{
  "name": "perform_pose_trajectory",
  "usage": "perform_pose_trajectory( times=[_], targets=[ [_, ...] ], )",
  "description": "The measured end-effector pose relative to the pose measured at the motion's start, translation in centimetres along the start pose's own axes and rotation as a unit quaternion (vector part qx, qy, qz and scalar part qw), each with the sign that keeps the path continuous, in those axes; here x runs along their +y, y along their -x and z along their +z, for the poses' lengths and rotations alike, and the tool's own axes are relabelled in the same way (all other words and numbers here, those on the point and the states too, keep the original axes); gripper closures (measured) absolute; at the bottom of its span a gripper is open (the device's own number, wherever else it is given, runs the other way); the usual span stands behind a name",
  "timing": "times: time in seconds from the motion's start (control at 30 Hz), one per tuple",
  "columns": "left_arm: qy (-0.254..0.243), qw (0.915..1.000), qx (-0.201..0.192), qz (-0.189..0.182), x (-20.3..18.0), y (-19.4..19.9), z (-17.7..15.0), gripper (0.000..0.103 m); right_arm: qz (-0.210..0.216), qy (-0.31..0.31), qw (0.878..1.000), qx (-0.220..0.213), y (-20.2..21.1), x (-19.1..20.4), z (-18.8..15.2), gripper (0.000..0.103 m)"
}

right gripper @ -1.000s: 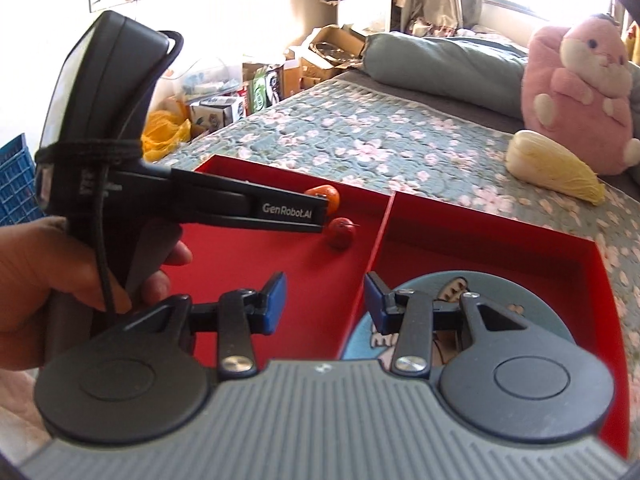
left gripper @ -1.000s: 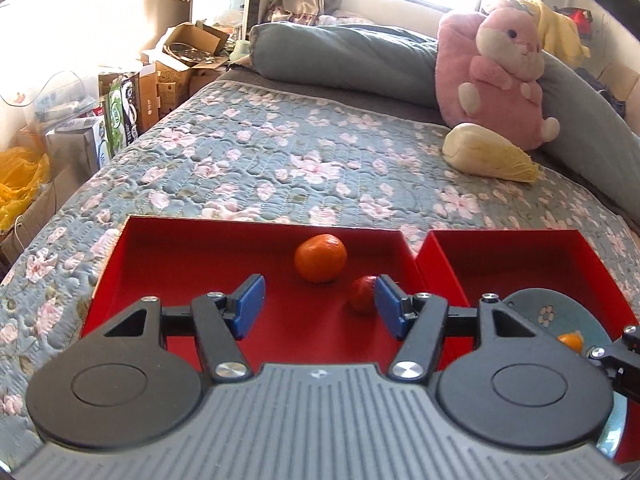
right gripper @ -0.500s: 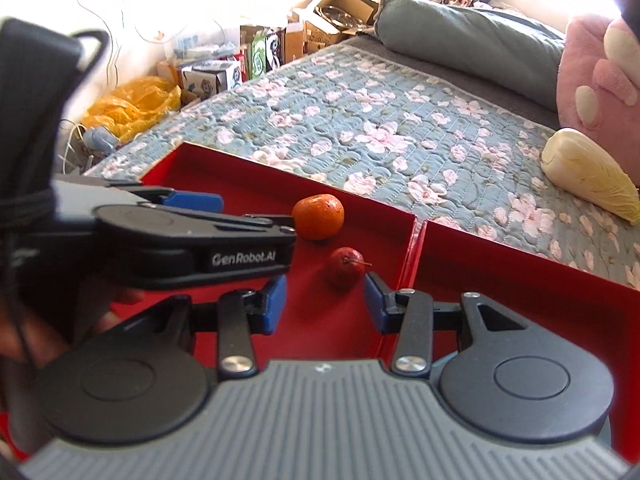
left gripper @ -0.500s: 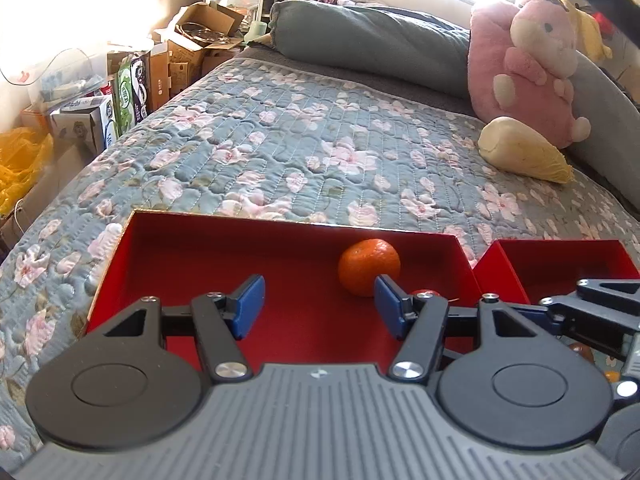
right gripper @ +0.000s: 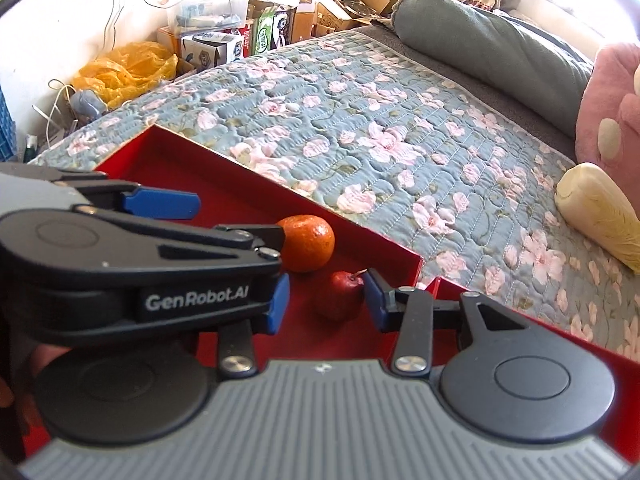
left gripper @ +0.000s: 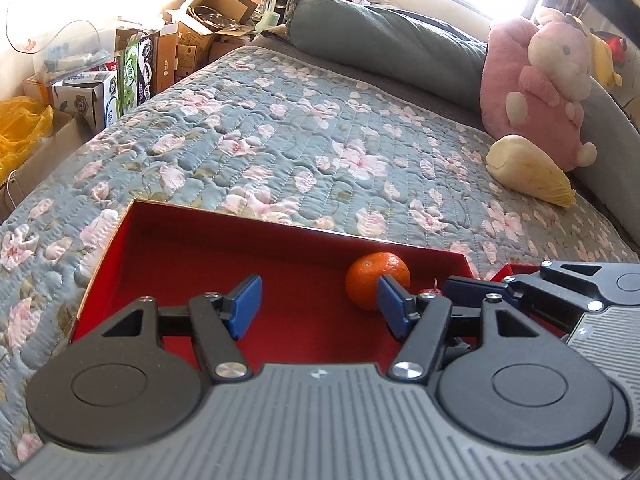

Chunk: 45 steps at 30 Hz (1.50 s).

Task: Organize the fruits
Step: 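Move the left tool to the tangerine while the right tool approaches the red tomato, then close the right tool on the red tomato while the left tool grasps the tangerine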

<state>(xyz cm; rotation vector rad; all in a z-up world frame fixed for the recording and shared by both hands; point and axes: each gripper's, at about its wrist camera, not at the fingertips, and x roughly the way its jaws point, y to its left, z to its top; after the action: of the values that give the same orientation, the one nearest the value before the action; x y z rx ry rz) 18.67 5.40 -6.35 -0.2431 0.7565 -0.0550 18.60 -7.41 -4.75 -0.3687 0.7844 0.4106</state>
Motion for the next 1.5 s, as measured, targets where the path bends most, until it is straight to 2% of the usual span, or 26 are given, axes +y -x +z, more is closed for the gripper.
perform_pose_trajectory(
  times=[0.13,0.17,0.2,0.23,0.4,0.47,0.57,0.7,0.8,0.87,1.0,1.27,1.5],
  targets=[
    [0.001,1.0000,-0.002,0.001,0.0,0.1,0.0,0.032,-0.028,0.053,0.998,-0.001,-0.6,1.1,-0.3,0.058],
    [0.002,1.0000,-0.002,0.000,0.1,0.1,0.0,0.032,-0.031,0.058,0.998,-0.001,-0.6,1.1,-0.3,0.061],
    [0.004,1.0000,-0.002,-0.002,0.1,0.2,0.0,0.032,-0.034,0.057,0.998,-0.004,-0.6,1.0,-0.3,0.071],
    [0.005,1.0000,-0.004,-0.007,0.1,0.2,0.1,0.033,-0.038,0.056,0.998,-0.007,-0.5,0.8,-0.3,0.070],
    [-0.005,0.9993,-0.004,-0.037,-0.8,0.1,-0.1,0.031,-0.011,0.033,0.999,-0.021,1.6,0.5,-1.3,0.071],
    [-0.018,0.9991,0.000,-0.039,-1.4,-0.2,-0.3,0.027,0.002,0.022,0.999,-0.027,3.0,0.7,-2.2,0.071],
    [-0.048,0.9982,0.001,-0.037,-2.1,-0.9,-0.4,0.027,0.021,-0.006,0.999,-0.033,5.2,0.9,-3.9,0.071],
    [-0.057,0.9978,-0.003,-0.032,-2.3,-1.8,-0.5,0.028,0.044,-0.065,0.996,-0.048,8.1,0.4,-6.3,0.071],
    [-0.067,0.9974,0.000,-0.029,-2.5,-2.4,-0.7,0.032,0.050,-0.102,0.991,-0.065,9.9,0.1,-7.6,0.071],
    [-0.070,0.9971,-0.004,-0.030,-2.5,-2.5,-0.7,0.044,0.048,-0.116,0.989,-0.073,10.6,0.0,-8.1,0.071],
    [-0.076,0.9960,-0.004,-0.046,-2.6,-2.4,-0.7,0.057,0.051,-0.133,0.986,-0.083,11.7,-0.3,-8.5,0.071],
    [-0.060,0.9977,0.000,-0.033,-2.3,-1.1,-1.2,0.058,0.062,-0.145,0.983,-0.092,13.1,0.2,-8.9,0.071],
    [-0.057,0.9981,-0.005,-0.019,-2.4,2.1,-2.3,0.058,0.062,-0.151,0.982,-0.095,15.3,0.2,-10.1,0.071]
  ],
)
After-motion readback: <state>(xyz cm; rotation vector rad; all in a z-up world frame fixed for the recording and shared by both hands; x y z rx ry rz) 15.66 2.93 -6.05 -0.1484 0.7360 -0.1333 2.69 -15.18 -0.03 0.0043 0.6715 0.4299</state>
